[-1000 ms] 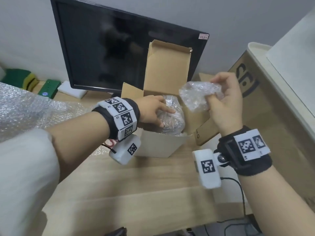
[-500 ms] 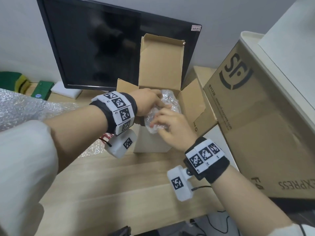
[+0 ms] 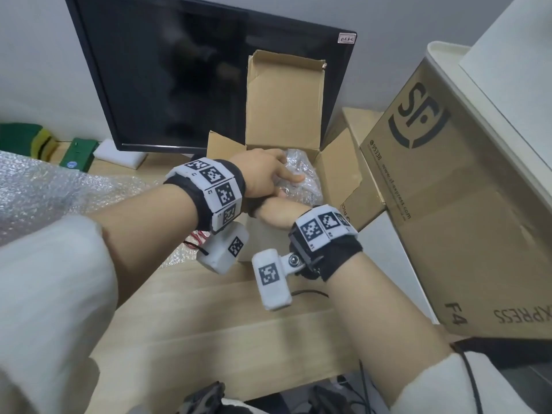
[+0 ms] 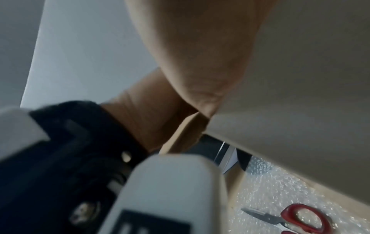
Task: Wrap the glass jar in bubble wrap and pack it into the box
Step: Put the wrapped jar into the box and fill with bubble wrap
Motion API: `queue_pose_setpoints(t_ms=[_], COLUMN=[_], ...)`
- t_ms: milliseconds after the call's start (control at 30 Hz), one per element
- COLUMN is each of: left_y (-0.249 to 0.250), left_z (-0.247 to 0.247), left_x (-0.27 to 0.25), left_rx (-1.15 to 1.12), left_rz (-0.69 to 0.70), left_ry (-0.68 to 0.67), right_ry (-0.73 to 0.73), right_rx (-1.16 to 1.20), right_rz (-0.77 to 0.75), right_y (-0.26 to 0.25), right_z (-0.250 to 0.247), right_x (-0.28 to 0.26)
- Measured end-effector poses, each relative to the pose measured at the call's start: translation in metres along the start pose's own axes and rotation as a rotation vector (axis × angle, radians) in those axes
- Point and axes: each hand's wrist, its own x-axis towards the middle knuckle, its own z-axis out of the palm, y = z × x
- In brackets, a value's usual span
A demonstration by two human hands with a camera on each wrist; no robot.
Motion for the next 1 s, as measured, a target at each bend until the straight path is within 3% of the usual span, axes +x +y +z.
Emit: queue_pose_setpoints(t_ms=[133,400,467,667,867,933,1000], left_y=[0.000,-0.003,-0.004,-0.003,-0.002,-0.003,-0.003], left_z=[0.002,0.007,0.008,0.007,0.012,0.020,0.026], left_x=[0.000,0.001,0.002,0.001,-0.004,-0.009,-0.014], left_rx=[-0.014,-0.043,-0.047,-0.026,0.017,0.032,0.040], left_rz=[-0.022,-0.050,-0.053,-0.045,-0.008,0.016,0.045], left_ry=[0.018,0.038,0.033,0.032,0.066,0.126,0.173], right_ry=[0.060,0.598,0.573,0.261,0.129,0.192,0.482], right_rx=[-0.050,-0.041,-0.077,-0.338,-0.381,-0.262,0.020], right_rz=[-0.044,-0.142,-0.106,-0.087,-0.050,-0.089,-0.159], right_y=[0.002,0.023,0.020,-0.007,-0.010,0.002,0.022], right_z=[0.003,0.003,0.007,0.016,0.005,-0.002,-0.007], right_x=[0.000,-0.063,-0.069,-0.043,-0.034,-0.045,-0.061])
